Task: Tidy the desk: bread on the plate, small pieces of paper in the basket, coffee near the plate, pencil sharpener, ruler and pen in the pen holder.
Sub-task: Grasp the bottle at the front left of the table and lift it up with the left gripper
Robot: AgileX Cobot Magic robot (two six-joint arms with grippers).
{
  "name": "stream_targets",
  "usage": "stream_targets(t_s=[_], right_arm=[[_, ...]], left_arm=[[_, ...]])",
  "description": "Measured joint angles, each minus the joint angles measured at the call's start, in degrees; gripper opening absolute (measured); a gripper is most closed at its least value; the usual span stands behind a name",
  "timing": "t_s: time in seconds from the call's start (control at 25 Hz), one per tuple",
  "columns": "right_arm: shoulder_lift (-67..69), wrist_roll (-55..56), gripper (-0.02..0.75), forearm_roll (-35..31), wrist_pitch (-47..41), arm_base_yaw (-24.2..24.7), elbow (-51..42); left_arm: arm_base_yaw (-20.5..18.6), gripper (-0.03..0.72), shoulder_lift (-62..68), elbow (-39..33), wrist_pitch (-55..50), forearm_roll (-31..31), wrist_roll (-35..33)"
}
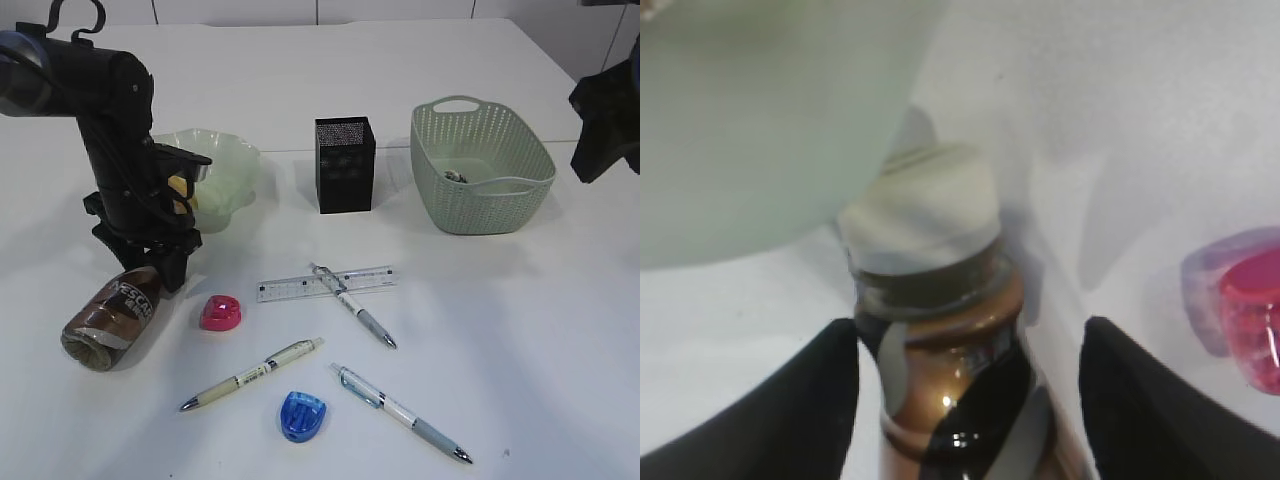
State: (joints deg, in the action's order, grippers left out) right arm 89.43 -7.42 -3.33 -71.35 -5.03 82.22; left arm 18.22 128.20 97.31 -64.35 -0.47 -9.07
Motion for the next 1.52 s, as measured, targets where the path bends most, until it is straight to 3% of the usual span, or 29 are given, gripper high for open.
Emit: stream_targets(t_s=[0.2, 0.48, 1.52], right_arm=[[0.00, 0.00, 0.439, 0.00, 0.00, 0.00, 0.00], [0.00, 0.00, 0.439, 0.00, 0.00, 0.00, 0.00], [0.00, 0.00, 0.439, 0.00, 0.00, 0.00, 0.00]], left_arm=[[0.00, 0.344, 0.09, 0.00, 0.00, -0.22, 0.08], [0.00, 0.254, 0.09, 0.25, -0.41, -0.25, 0.13], [0.00, 0.242, -1.13, 0.25, -1.14, -0.25, 0.21]])
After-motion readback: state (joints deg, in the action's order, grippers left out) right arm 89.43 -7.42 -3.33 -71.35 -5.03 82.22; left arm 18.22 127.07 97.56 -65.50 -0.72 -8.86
